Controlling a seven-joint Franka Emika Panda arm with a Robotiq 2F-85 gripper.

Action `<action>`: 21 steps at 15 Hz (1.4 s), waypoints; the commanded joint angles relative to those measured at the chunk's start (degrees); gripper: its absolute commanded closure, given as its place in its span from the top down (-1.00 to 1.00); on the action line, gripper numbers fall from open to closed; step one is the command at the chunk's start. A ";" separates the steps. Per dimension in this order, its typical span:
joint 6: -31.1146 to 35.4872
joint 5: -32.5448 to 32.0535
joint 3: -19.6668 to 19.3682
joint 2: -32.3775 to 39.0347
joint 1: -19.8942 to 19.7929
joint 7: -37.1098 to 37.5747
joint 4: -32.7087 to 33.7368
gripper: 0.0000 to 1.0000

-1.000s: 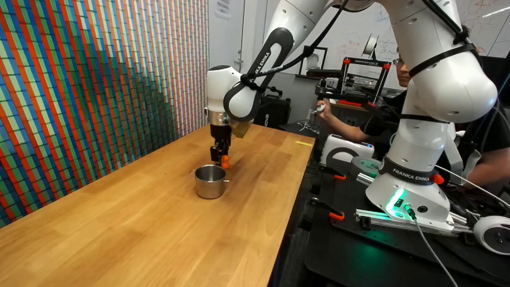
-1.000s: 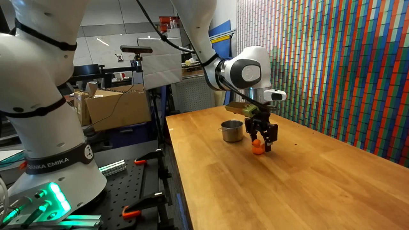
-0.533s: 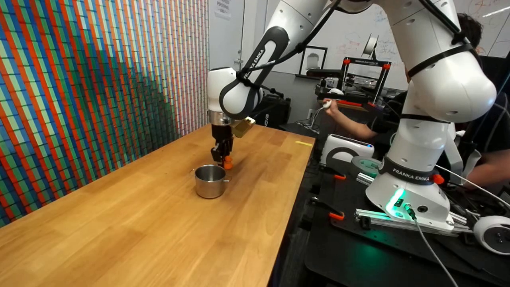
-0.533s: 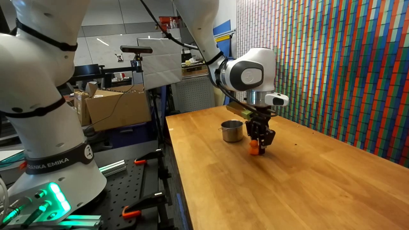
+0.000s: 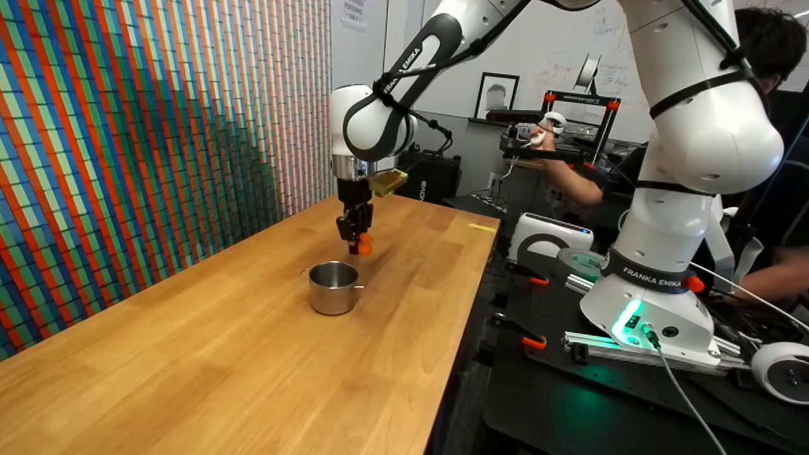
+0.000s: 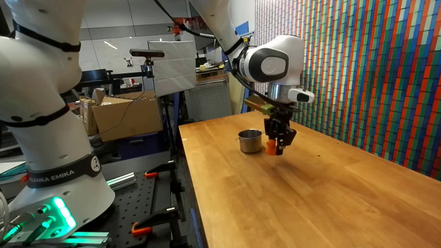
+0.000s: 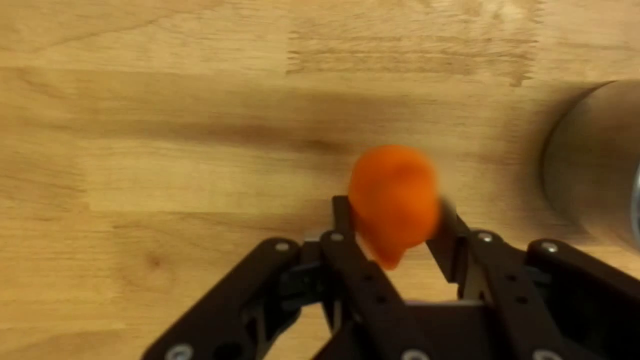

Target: Put the orange rubber duck in the pot

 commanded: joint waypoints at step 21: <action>1.29 5.72 6.17 -7.74 4.97 -5.74 -4.35 0.79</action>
